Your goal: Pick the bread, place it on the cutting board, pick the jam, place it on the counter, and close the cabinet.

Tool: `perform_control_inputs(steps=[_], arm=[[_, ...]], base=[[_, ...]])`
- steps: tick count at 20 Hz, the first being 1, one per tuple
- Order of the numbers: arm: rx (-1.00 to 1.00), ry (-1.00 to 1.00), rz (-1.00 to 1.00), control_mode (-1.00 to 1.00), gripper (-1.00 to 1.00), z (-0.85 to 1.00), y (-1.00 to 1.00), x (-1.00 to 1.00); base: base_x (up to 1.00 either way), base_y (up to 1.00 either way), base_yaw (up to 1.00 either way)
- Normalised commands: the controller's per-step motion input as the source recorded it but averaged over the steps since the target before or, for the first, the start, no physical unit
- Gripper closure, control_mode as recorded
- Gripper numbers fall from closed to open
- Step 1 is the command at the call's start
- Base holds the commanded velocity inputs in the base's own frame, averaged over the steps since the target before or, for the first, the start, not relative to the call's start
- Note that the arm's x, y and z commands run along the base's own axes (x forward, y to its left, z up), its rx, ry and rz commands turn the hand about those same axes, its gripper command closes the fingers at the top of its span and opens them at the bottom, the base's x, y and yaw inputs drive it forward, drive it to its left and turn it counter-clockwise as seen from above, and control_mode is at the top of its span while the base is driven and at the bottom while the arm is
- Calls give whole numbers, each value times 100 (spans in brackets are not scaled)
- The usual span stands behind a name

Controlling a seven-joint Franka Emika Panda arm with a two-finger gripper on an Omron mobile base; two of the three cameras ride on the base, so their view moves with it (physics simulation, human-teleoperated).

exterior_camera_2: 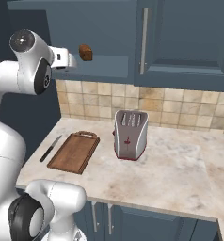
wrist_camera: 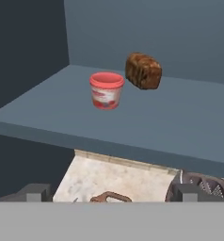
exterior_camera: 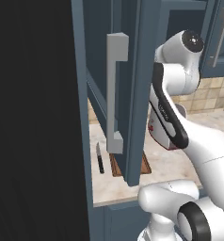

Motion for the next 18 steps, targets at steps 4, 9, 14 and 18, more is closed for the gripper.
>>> perform_control_inputs(steps=[4, 9, 14, 18], arm=[[0, 0, 0, -100, -100, 0, 5, 34], [0, 0, 0, -100, -100, 0, 5, 36], [0, 0, 0, -100, -100, 0, 16, 36], [0, 0, 0, -100, -100, 0, 17, 35]], base=[[0, 0, 0], [0, 0, 0], [0, 0, 0], [0, 0, 0]])
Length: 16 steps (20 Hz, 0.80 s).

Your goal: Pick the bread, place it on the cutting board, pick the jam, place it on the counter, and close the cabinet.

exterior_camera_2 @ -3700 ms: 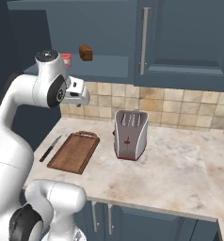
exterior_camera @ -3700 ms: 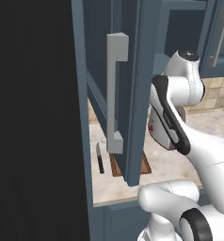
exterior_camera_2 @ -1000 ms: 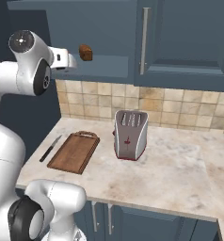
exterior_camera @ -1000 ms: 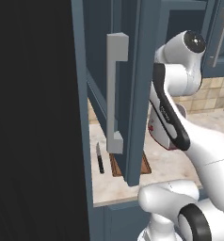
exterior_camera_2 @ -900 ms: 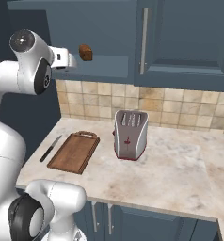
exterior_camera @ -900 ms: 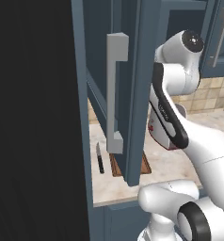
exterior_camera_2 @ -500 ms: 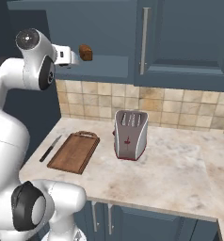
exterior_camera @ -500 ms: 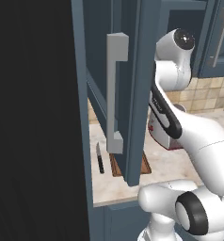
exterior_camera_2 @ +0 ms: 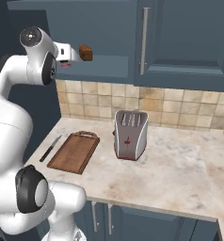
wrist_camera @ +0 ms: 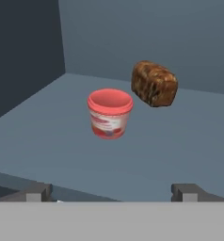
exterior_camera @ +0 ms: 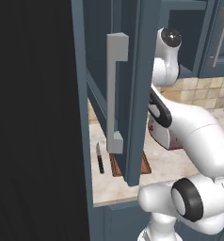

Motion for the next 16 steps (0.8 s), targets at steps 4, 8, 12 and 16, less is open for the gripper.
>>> perform_control_inputs(steps=[4, 8, 12, 16], arm=[[0, 0, 0, -100, -100, 0, 15, 32], [0, 0, 0, -100, -100, 0, 9, 27], [0, 0, 0, -100, -100, 0, 5, 21], [0, 0, 0, -100, -100, 0, 0, 18]], base=[[0, 0, 0], [0, 0, 0], [0, 0, 0], [0, 0, 0]])
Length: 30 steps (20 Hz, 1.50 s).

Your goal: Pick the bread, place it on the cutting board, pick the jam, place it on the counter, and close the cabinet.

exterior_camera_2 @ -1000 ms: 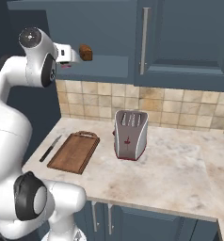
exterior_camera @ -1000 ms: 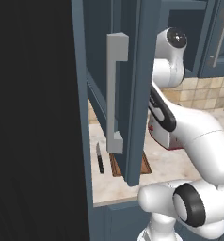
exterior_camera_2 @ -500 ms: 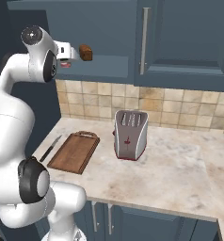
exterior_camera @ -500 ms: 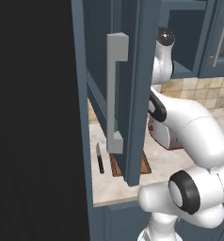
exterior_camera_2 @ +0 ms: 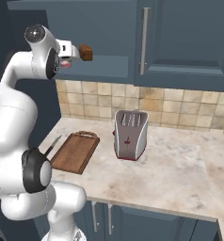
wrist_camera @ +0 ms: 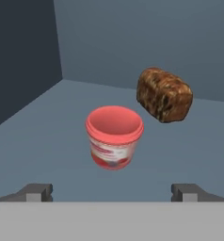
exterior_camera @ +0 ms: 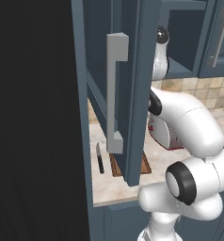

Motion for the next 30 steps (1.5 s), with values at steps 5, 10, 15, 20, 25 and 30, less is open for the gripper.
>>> perform_control_inputs(steps=[5, 10, 15, 20, 25, 30], arm=[[0, 0, 0, -100, -100, 0, 1, 15], [0, 0, 0, -100, -100, -1, 8, 12], [0, 0, 0, -100, -100, -2, 12, 11], [0, 0, 0, -100, -100, -2, 10, 9], [0, 0, 0, -100, -100, -3, 3, 1], [0, 0, 1, -100, -100, -2, 0, 0]], base=[[0, 0, 0], [0, 0, 0], [0, 0, 0], [0, 0, 0], [0, 0, 0], [0, 0, 0]])
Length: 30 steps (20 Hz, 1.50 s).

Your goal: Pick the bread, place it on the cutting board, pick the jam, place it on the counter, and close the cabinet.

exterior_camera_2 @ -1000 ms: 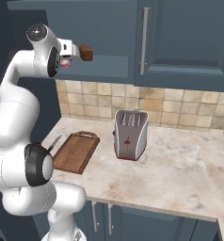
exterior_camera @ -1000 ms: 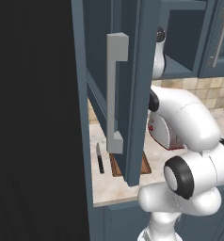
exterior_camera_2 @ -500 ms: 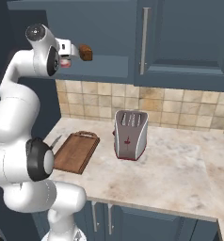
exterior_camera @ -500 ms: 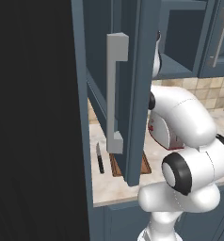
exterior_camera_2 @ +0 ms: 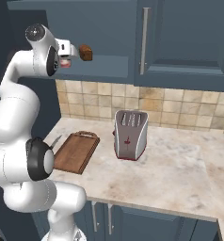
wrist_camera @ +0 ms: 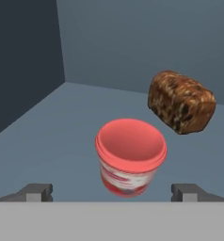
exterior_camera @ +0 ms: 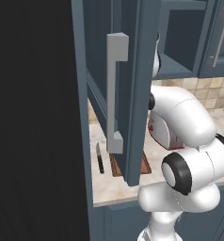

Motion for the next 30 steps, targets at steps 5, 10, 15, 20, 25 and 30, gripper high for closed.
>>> perform_control_inputs(steps=[5, 10, 15, 20, 25, 30], arm=[[0, 0, 0, -100, -100, -3, 0, 9], [0, 0, 0, -100, -100, -4, 0, 17], [0, 0, 0, -100, -100, -3, 0, 16], [0, 0, 0, -100, -100, 0, 0, 10], [0, 0, 0, -100, -100, 0, 0, 16], [0, 0, 0, -100, -100, 0, 0, 18]], base=[[0, 0, 0], [0, 0, 0], [0, 0, 0], [0, 0, 0], [0, 0, 0], [0, 0, 0]])
